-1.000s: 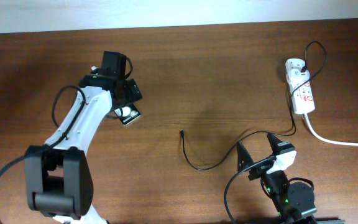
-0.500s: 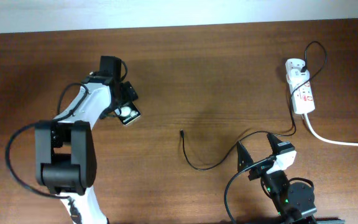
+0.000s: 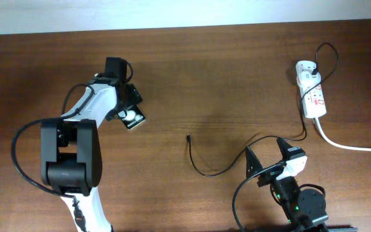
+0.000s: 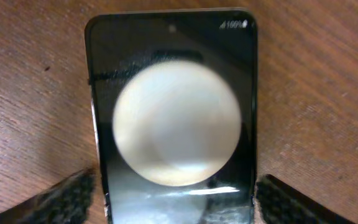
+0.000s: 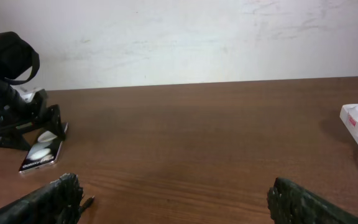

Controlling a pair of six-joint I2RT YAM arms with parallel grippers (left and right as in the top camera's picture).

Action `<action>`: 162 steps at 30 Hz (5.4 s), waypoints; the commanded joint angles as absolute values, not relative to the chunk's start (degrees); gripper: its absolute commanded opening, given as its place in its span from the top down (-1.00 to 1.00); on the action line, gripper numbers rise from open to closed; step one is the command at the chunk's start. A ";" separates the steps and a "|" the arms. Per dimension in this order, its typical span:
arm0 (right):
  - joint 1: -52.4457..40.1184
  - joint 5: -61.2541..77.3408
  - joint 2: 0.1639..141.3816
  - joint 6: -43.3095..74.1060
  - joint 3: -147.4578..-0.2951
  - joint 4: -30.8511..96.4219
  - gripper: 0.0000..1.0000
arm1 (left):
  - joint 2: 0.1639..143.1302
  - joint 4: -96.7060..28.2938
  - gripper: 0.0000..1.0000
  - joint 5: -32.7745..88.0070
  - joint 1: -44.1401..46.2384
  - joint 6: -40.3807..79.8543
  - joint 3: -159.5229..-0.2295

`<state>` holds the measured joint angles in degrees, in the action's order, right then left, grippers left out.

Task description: Plug charger to phone and switch on socket

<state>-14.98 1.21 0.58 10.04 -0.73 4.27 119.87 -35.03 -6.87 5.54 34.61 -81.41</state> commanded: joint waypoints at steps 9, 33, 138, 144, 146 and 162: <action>-14.59 1.50 0.21 9.43 -0.32 4.45 -0.97 | 123.87 -43.22 -0.89 -8.60 4.32 33.58 -80.36; -14.59 1.50 0.19 9.43 -0.32 4.45 -0.97 | 126.10 -48.14 -0.15 -4.01 4.34 33.63 -81.17; -8.88 41.15 80.38 44.75 -40.40 -7.94 0.92 | 71.05 -18.28 -0.98 35.57 12.86 21.67 -43.05; -9.58 52.82 101.91 73.89 -40.40 -48.64 0.93 | 70.61 7.70 -0.98 30.52 12.86 33.74 -33.63; -10.76 51.86 104.88 77.76 -40.42 -57.80 0.92 | 71.50 8.67 -0.98 28.36 12.86 33.89 -33.63; -16.53 49.21 105.16 79.96 -40.42 -63.90 0.92 | 95.88 60.66 -0.98 29.71 14.92 63.40 -33.65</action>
